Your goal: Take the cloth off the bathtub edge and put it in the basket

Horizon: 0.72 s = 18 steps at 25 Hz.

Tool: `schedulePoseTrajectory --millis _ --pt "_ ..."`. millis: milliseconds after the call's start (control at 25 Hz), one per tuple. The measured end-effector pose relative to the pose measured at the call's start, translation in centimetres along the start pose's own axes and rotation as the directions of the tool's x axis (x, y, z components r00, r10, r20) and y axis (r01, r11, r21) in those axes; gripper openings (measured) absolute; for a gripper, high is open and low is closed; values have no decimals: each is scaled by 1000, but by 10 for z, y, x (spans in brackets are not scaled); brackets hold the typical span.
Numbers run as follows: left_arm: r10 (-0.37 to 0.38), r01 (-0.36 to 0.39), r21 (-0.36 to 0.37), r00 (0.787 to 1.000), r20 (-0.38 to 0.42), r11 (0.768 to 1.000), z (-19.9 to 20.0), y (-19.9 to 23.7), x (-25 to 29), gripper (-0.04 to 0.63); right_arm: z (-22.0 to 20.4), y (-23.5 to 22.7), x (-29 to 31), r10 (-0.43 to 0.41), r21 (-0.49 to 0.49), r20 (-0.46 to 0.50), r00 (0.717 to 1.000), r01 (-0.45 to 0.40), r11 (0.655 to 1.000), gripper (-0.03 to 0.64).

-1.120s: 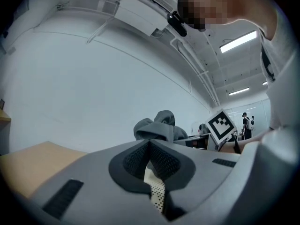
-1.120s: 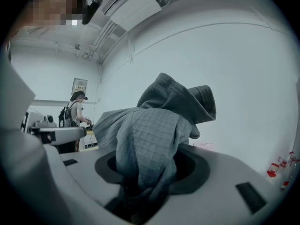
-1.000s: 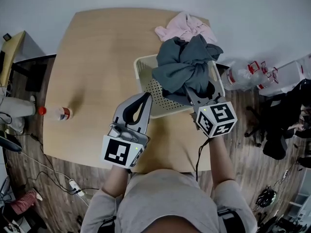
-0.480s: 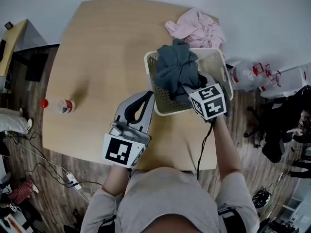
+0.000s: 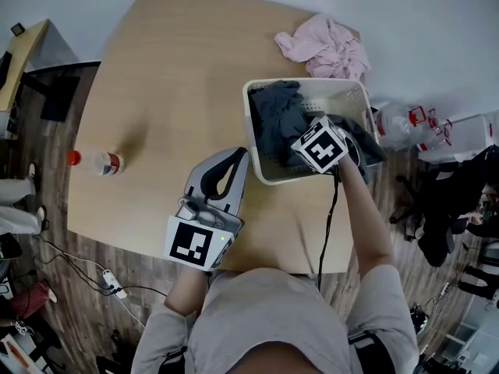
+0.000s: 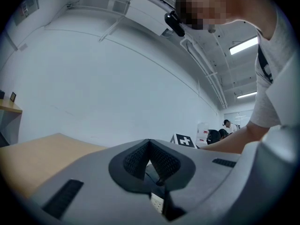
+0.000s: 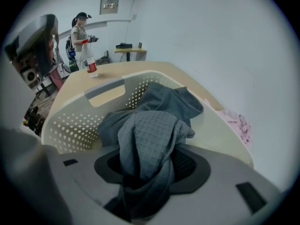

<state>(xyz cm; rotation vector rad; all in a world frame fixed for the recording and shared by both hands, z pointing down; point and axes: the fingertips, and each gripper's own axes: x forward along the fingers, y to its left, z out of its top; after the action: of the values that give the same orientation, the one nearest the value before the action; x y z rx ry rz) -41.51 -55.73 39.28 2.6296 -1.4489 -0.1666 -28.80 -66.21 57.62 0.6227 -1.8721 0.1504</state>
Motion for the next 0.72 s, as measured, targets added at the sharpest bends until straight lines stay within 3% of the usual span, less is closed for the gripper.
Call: schedulePoseTrajectory --millis 120,360,720 --pt "9 -9 -4 1000 -3 1000 -1 3 -3 -3 -5 -2 13 0 -77 -56 998 -4 997 225" --pt "22 -23 -19 1000 -4 1000 -5 9 -3 -3 -11 -1 24 32 -59 -63 997 -36 998 229" --pt "-3 3 0 1000 -5 1000 -3 -4 1 -3 -5 -4 -2 1 -111 8 1000 0 994 276"
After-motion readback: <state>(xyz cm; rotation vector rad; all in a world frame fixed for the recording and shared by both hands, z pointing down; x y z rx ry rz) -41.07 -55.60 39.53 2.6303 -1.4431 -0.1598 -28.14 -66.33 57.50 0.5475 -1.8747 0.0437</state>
